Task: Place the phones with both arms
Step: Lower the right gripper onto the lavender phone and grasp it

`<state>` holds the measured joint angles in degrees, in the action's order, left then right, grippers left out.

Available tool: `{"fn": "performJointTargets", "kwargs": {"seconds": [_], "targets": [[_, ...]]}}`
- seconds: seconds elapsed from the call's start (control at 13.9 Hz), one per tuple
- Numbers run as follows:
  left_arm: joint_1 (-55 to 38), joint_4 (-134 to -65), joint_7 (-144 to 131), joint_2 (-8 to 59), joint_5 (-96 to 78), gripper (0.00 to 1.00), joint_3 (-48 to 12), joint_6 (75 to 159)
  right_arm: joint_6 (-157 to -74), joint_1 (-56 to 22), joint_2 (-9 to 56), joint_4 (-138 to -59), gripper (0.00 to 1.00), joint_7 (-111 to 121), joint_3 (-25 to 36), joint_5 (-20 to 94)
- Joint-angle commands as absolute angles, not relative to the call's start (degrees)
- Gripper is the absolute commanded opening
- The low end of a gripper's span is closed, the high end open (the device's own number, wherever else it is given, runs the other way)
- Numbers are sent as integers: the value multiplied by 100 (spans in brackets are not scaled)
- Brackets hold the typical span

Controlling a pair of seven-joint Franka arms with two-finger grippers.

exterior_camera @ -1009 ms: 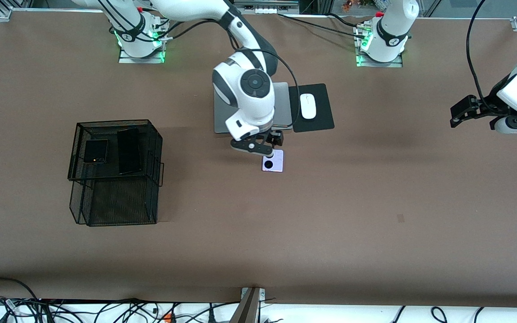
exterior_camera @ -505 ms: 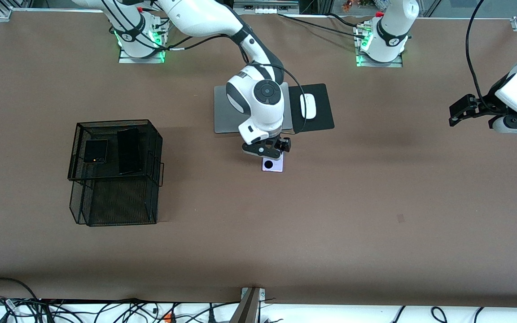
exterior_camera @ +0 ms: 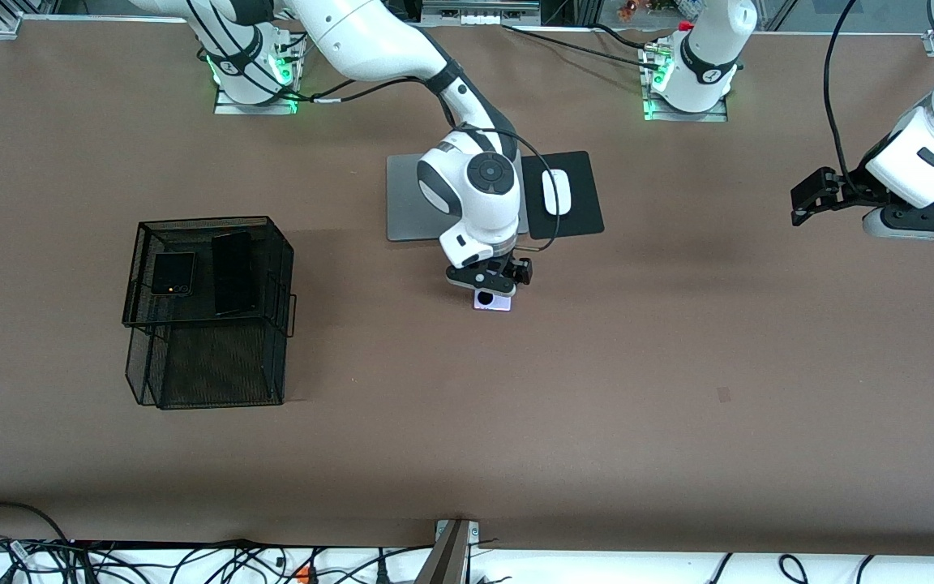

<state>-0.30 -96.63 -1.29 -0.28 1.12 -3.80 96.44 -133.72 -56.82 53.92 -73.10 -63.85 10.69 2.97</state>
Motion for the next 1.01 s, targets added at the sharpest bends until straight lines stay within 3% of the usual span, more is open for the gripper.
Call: {"fn": "performJointTargets", "kwargs": {"seconds": [0.0, 0.87, 0.94], "targets": [[-18, -9554, -185, -18, 62, 100, -378, 9527, -13517, -5678, 5643, -6996, 100, -6478, 1072, -43], [44, -9536, -185, 26, 53, 100, -360, 9545, -13746, -5660, 5871, -7040, 100, -6337, 1063, -246], [53, -9536, -185, 26, 53, 100, -334, 9545, -13746, -5660, 5871, -7040, 92, -6328, 1063, -237]]}}
